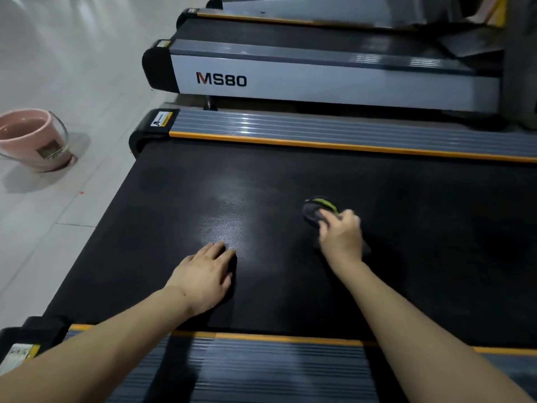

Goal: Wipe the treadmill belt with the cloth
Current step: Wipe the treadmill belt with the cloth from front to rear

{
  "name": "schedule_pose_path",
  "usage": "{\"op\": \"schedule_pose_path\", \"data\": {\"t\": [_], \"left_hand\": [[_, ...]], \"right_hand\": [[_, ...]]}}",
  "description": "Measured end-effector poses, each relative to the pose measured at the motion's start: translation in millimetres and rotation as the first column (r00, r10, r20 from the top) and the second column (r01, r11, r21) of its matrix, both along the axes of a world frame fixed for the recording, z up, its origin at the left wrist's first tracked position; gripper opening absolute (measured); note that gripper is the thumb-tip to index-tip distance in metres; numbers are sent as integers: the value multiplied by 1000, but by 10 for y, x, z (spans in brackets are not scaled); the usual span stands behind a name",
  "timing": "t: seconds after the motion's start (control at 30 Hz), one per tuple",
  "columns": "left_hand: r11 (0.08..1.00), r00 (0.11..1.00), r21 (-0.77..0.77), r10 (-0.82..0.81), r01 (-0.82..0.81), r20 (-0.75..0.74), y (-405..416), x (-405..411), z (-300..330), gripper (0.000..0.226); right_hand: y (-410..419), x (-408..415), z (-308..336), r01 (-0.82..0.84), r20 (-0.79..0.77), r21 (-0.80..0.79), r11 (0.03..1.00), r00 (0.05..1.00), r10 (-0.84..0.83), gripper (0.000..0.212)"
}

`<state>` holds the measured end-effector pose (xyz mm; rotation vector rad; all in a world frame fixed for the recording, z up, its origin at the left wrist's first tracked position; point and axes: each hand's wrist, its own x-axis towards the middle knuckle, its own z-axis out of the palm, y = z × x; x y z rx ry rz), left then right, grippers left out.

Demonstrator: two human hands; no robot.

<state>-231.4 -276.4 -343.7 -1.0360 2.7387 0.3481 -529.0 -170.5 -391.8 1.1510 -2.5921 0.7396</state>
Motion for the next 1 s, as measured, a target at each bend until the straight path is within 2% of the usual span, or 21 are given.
{"op": "schedule_pose_path", "data": {"t": [0.1, 0.13, 0.17, 0.23, 0.3, 0.37, 0.43, 0.47, 0.53, 0.6, 0.67, 0.73, 0.77, 0.83, 0.93, 1.0], "left_hand": [[992, 989, 14, 125, -125, -73, -7, 52, -82, 55], [991, 989, 2, 133, -133, -70, 4, 68, -111, 55], [990, 988, -14, 137, -138, -67, 10, 78, -129, 55], [986, 983, -22, 164, -167, -81, -10, 54, -117, 52], [978, 974, -10, 206, -208, -89, -33, 29, -93, 50], [973, 969, -4, 231, -232, -84, -30, 59, -135, 52], [977, 974, -31, 209, -212, -81, -2, 152, -214, 53], [979, 977, -57, 190, -196, -92, 16, 199, -254, 53], [976, 972, -84, 189, -202, -138, 37, 270, -285, 50], [973, 967, -77, 202, -216, -158, 21, 309, -273, 49], [979, 974, -79, 174, -187, -145, -9, 330, -261, 50], [983, 976, -58, 164, -173, -141, -54, 329, -227, 51], [983, 974, -41, 173, -181, -146, -70, 315, -197, 51], [979, 970, -27, 196, -202, -145, -100, 276, -154, 51], [968, 959, -20, 247, -252, -140, -139, 312, -158, 50], [970, 963, -25, 235, -240, -133, -177, 380, -208, 52]], "right_hand": [[-45, -34, 17, 326, 131, 11, 945, 937, -325, 25], [-182, 136, 12, 394, 153, -4, 919, 909, -388, 23], [-352, 372, 4, 393, 157, -35, 919, 910, -383, 20], [-690, 931, -12, 217, 109, -71, 974, 972, -208, 17], [-855, 1335, -25, -37, 45, -22, 999, 998, 38, 17], [-805, 1267, 14, -214, -6, 7, 977, 977, 214, 22], [-551, 886, -6, -260, -107, 35, 965, 959, 263, 26], [-370, 635, -26, -209, -122, 52, 977, 969, 213, 27], [58, 104, -19, 23, -56, 37, 999, 998, -21, 26], [350, -174, 5, 230, 18, 13, 973, 973, -230, 27], [270, -72, -52, 352, 21, 41, 935, 935, -353, 25], [-90, 298, -97, 376, 74, 22, 926, 923, -377, 22], [-300, 537, -114, 347, 129, 1, 938, 930, -344, 22], [-687, 1079, -96, 171, 201, -52, 984, 967, -157, 28], [-891, 1726, -37, -200, 115, -30, 979, 973, 202, 21], [-783, 1533, -34, -341, 36, -36, 939, 939, 342, 24]]}}
